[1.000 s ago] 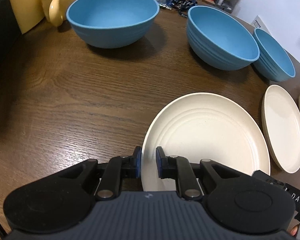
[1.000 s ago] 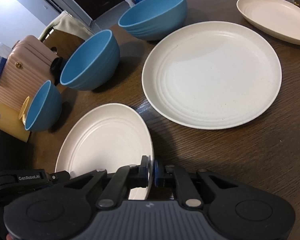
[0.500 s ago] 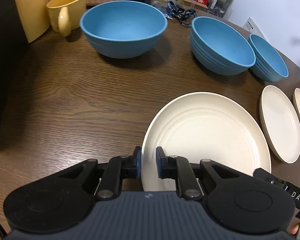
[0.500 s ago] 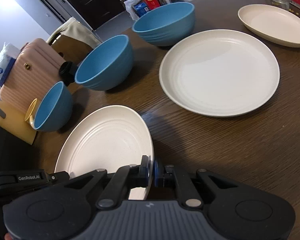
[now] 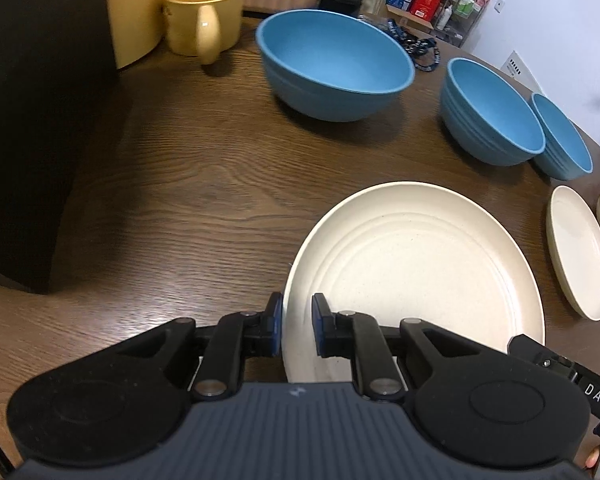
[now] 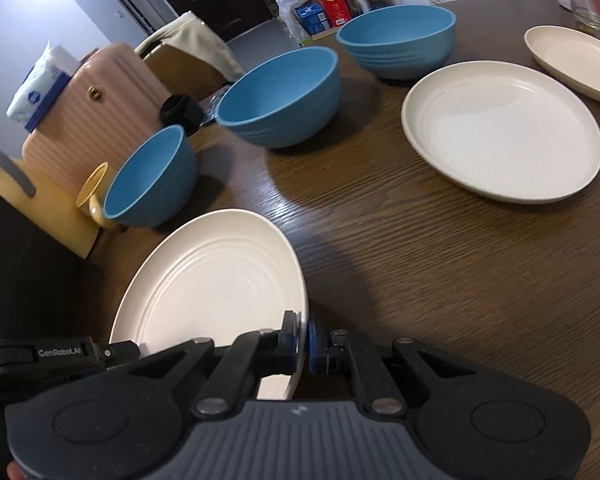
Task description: Organize plates and bowls
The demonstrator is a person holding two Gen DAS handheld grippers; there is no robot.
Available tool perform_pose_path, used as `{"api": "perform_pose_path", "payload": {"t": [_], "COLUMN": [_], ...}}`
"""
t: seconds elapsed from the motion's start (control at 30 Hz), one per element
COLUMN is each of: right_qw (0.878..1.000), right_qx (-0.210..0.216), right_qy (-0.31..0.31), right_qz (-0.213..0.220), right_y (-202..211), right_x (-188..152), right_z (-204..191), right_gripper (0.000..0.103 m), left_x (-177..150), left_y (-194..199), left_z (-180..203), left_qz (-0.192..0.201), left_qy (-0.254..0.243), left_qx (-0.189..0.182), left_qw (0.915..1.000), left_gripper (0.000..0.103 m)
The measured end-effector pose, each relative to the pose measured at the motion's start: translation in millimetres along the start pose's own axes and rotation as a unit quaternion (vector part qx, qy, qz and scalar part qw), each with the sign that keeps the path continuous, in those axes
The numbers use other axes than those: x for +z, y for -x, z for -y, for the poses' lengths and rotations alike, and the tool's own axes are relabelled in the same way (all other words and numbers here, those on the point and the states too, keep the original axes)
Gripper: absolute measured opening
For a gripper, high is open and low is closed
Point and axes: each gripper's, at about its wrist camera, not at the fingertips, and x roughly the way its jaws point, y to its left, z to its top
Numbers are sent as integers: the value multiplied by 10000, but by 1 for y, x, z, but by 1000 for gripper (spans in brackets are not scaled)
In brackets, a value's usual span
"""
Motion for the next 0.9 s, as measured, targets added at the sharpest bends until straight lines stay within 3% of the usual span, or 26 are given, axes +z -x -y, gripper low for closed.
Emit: {"api": "perform_pose_path", "payload": {"t": [0.4, 0.9], "right_qw": [9999, 9997], "right_qx": [-1, -217], "right_qy": [32, -58], "right_qz": [-110, -76], "right_y": [-21, -35], "right_x": [-26, -43], "right_z": [-34, -45], "right_gripper": [6, 6], "left_x": [-4, -7], "left_y": [-1, -16], "left_z": [-40, -53], "left_qz": [-88, -206], "left_qy": [-89, -414], "left_qx": [103, 82], "left_qw": [9999, 9989], "left_gripper": [16, 15]}}
